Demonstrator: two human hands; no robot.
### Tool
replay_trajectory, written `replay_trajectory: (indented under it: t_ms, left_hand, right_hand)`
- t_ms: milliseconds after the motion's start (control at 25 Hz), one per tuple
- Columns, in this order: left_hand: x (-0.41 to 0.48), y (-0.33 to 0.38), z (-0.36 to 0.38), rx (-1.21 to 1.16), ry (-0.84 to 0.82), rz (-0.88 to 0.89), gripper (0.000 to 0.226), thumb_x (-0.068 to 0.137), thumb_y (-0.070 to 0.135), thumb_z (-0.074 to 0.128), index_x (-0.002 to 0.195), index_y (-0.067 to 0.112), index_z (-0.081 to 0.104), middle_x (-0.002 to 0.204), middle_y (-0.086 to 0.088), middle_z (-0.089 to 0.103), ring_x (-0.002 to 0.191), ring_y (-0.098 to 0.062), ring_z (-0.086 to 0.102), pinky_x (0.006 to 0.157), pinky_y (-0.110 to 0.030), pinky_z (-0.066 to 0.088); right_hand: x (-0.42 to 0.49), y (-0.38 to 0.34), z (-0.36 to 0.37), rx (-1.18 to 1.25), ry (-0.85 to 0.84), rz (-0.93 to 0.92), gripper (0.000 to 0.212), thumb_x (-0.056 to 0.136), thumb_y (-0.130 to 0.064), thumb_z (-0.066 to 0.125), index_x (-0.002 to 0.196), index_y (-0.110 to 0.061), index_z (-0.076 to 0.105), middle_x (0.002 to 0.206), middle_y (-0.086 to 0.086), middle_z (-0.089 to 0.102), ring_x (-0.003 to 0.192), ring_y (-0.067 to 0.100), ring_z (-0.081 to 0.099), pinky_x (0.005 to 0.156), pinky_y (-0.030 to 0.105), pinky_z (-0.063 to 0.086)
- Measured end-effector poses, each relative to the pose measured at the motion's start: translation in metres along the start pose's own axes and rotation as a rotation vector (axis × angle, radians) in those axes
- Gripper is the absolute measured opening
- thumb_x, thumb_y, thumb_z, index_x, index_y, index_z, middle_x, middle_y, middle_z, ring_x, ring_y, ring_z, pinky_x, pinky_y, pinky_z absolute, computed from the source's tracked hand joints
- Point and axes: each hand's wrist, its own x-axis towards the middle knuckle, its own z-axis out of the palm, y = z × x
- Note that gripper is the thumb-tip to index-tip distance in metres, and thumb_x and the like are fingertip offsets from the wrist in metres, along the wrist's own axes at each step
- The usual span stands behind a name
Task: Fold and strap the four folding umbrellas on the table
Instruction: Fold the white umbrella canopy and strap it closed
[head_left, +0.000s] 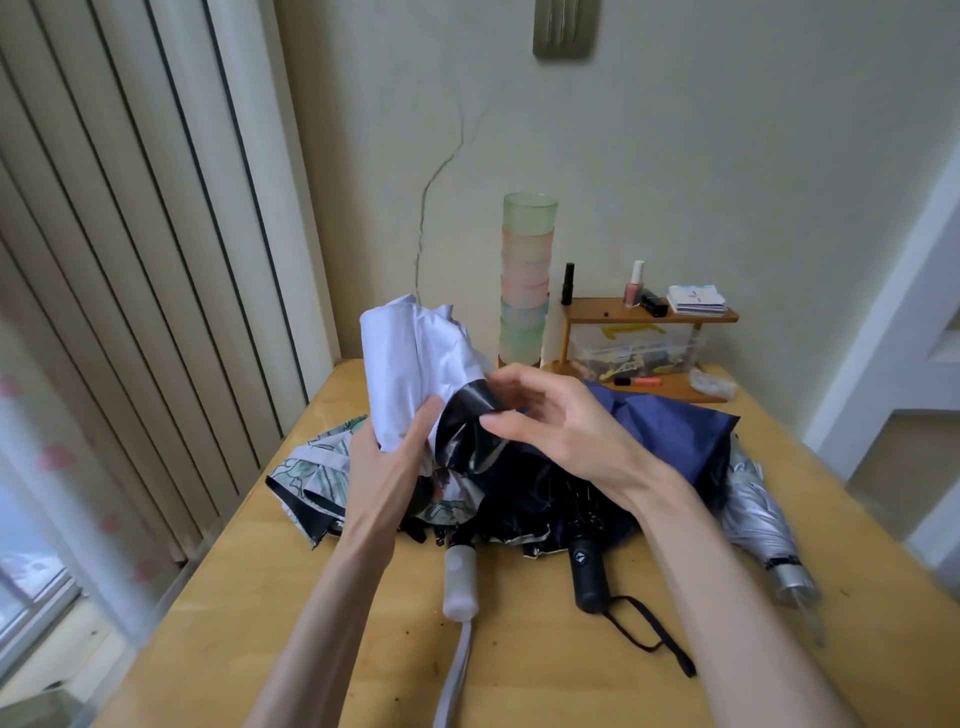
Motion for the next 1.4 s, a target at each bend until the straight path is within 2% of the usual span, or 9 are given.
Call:
replay_trajectory:
  t_ms: [240, 440, 560, 760, 960, 1040, 1120, 1280, 1400]
  left_hand:
    - [-0.002, 0.000, 0.004, 0.014, -0.022, 0.004, 0.027, 0.091, 0.043, 0.080, 0.107, 0.022, 0.074, 0.095, -0.004, 0.081, 0.089, -0.029, 0.078, 0.079, -0.051, 0.063]
    - [-0.003, -0.003, 0.009, 0.041, -0.011, 0.013, 0.031, 0.090, 0.043, 0.081, 0.110, 0.021, 0.075, 0.099, -0.001, 0.081, 0.093, -0.025, 0.078, 0.086, -0.051, 0.064]
    - [-0.004, -0.004, 0.010, 0.030, 0.012, -0.001, 0.028, 0.089, 0.042, 0.081, 0.104, 0.020, 0.074, 0.093, -0.001, 0.080, 0.091, -0.027, 0.078, 0.078, -0.046, 0.063]
    - [-0.005, -0.001, 0.010, -0.062, 0.052, -0.023, 0.033, 0.088, 0.041, 0.083, 0.113, 0.021, 0.073, 0.100, 0.002, 0.081, 0.094, -0.026, 0.078, 0.084, -0.043, 0.064]
    - [-0.003, 0.001, 0.004, -0.128, 0.012, -0.045, 0.047, 0.087, 0.043, 0.084, 0.125, 0.019, 0.071, 0.113, -0.005, 0.080, 0.105, -0.030, 0.077, 0.098, -0.056, 0.059]
    - [-0.002, 0.002, 0.002, -0.125, 0.006, -0.039, 0.046, 0.087, 0.043, 0.084, 0.124, 0.019, 0.071, 0.112, -0.005, 0.080, 0.104, -0.030, 0.077, 0.097, -0.055, 0.059]
    - [-0.001, 0.002, 0.001, -0.110, 0.007, -0.027, 0.045, 0.084, 0.043, 0.085, 0.120, 0.019, 0.072, 0.109, -0.005, 0.080, 0.100, -0.028, 0.078, 0.093, -0.051, 0.060]
    - [-0.002, 0.006, 0.002, -0.088, 0.007, -0.017, 0.036, 0.089, 0.038, 0.081, 0.114, 0.014, 0.069, 0.085, -0.011, 0.079, 0.067, -0.026, 0.071, 0.056, -0.032, 0.053]
    - [-0.002, 0.010, 0.001, -0.103, -0.008, 0.000, 0.027, 0.097, 0.031, 0.073, 0.112, 0.009, 0.068, 0.074, -0.018, 0.075, 0.047, -0.022, 0.058, 0.042, -0.024, 0.041]
  right_hand:
    - [-0.017, 0.011, -0.019, 0.159, 0.018, 0.014, 0.021, 0.094, -0.015, 0.077, 0.114, -0.007, 0.075, 0.110, 0.005, 0.077, 0.105, 0.021, 0.070, 0.095, 0.032, 0.053]
    - [-0.027, 0.025, -0.024, -0.147, 0.282, -0.069, 0.011, 0.086, -0.015, 0.088, 0.089, -0.016, 0.077, 0.090, 0.001, 0.077, 0.085, 0.022, 0.071, 0.079, 0.036, 0.055]
    - [-0.030, 0.025, -0.023, -0.357, 0.374, -0.137, 0.030, 0.090, -0.014, 0.080, 0.070, -0.026, 0.061, 0.080, -0.005, 0.067, 0.082, 0.017, 0.064, 0.079, 0.036, 0.052]
    - [-0.033, 0.024, -0.011, -0.694, 0.751, -0.292, 0.028, 0.089, -0.002, 0.071, 0.076, -0.015, 0.050, 0.067, -0.008, 0.048, 0.063, 0.015, 0.046, 0.060, 0.025, 0.041]
    - [-0.029, 0.026, -0.009, -0.189, 0.553, -0.083, 0.036, 0.085, -0.011, 0.087, 0.110, -0.018, 0.062, 0.087, -0.003, 0.068, 0.083, 0.011, 0.067, 0.070, 0.026, 0.052]
    - [-0.028, 0.026, -0.011, -0.136, 0.506, -0.052, 0.024, 0.088, -0.008, 0.084, 0.104, -0.017, 0.070, 0.092, -0.003, 0.074, 0.088, 0.012, 0.071, 0.076, 0.028, 0.056]
    - [-0.030, 0.023, -0.009, -0.192, 0.590, -0.079, 0.019, 0.088, 0.002, 0.078, 0.093, -0.014, 0.070, 0.085, -0.002, 0.073, 0.077, 0.013, 0.069, 0.070, 0.028, 0.054]
    - [-0.036, 0.021, -0.006, -0.988, 1.122, -0.490, 0.014, 0.096, 0.008, 0.061, 0.094, -0.002, 0.071, 0.084, 0.010, 0.062, 0.072, 0.027, 0.057, 0.065, 0.036, 0.047]
    - [-0.035, 0.015, -0.017, -0.386, 0.951, -0.295, 0.027, 0.096, -0.012, 0.063, 0.123, -0.010, 0.064, 0.106, 0.007, 0.064, 0.091, 0.019, 0.063, 0.081, 0.031, 0.053]
